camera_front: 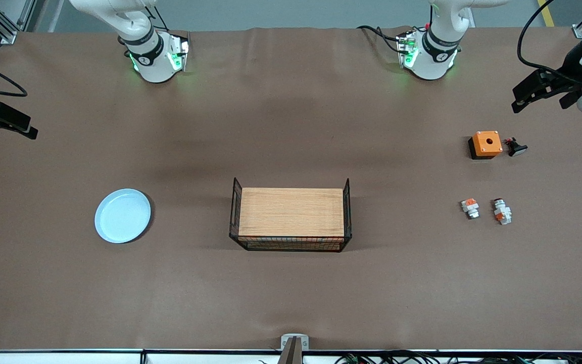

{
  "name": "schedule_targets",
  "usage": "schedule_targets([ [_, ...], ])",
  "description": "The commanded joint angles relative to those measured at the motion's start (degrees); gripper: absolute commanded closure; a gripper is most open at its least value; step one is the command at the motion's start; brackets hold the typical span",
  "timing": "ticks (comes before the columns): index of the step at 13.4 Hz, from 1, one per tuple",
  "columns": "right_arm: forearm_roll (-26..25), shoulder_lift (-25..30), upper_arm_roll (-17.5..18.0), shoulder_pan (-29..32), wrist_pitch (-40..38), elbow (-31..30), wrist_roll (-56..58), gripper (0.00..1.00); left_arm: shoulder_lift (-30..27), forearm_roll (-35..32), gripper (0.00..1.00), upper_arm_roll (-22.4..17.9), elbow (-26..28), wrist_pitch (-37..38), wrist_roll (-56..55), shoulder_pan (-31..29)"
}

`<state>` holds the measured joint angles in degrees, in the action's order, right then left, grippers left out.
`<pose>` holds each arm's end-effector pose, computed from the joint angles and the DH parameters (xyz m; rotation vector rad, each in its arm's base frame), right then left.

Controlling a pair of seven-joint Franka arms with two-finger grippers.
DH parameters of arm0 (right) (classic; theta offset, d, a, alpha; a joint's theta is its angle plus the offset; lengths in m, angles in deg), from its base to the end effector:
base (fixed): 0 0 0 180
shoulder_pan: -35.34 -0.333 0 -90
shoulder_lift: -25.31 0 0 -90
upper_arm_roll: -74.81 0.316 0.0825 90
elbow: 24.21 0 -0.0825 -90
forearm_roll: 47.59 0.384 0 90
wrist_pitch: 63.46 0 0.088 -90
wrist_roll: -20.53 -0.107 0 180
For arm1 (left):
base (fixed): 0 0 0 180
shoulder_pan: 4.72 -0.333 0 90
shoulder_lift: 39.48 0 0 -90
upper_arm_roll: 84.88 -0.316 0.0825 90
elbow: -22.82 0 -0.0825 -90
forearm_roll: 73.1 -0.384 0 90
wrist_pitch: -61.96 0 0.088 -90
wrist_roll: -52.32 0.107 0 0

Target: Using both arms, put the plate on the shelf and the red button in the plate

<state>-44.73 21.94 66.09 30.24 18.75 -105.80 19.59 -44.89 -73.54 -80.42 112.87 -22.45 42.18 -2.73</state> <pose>0.5582 -0.0265 0.6489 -3.0969 0.1145 0.0719 0.5112 -0.0592 0.6659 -3.1245 -0.1024 0.0033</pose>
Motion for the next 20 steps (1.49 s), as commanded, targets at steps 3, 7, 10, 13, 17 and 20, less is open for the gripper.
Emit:
schedule_targets([
  [3,-0.93,-0.67,0.71,0.62,-0.91,1.61,-0.38,0.00,0.49,-0.17,0.00,0.02,-1.10,1.00,1.26,-0.14],
  [7,-1.02,-0.76,0.71,0.71,-0.74,1.61,-0.38,0.00,4.95,-1.93,0.00,-0.50,-1.28,0.04,1.61,-0.58],
  [10,-0.84,-1.02,0.80,0.62,-0.82,1.09,-0.38,0.00,10.57,-4.90,0.00,-0.95,0.38,-4.60,1.17,-2.33],
  [13,-1.54,-3.74,0.63,1.32,-1.09,0.30,-0.11,0.00,14.54,-4.66,0.00,-0.86,8.79,-17.66,0.99,-5.67],
  [17,-5.84,-7.62,0.63,2.90,6.87,-5.74,2.08,0.00,22.00,-4.92,0.00,-0.86,15.59,-32.46,1.69,-11.64],
  [20,-6.03,-7.62,0.71,4.22,17.42,-15.49,4.98,0.00,28.42,-5.01,0.00,-0.95,15.86,-38.79,1.78,-13.15],
])
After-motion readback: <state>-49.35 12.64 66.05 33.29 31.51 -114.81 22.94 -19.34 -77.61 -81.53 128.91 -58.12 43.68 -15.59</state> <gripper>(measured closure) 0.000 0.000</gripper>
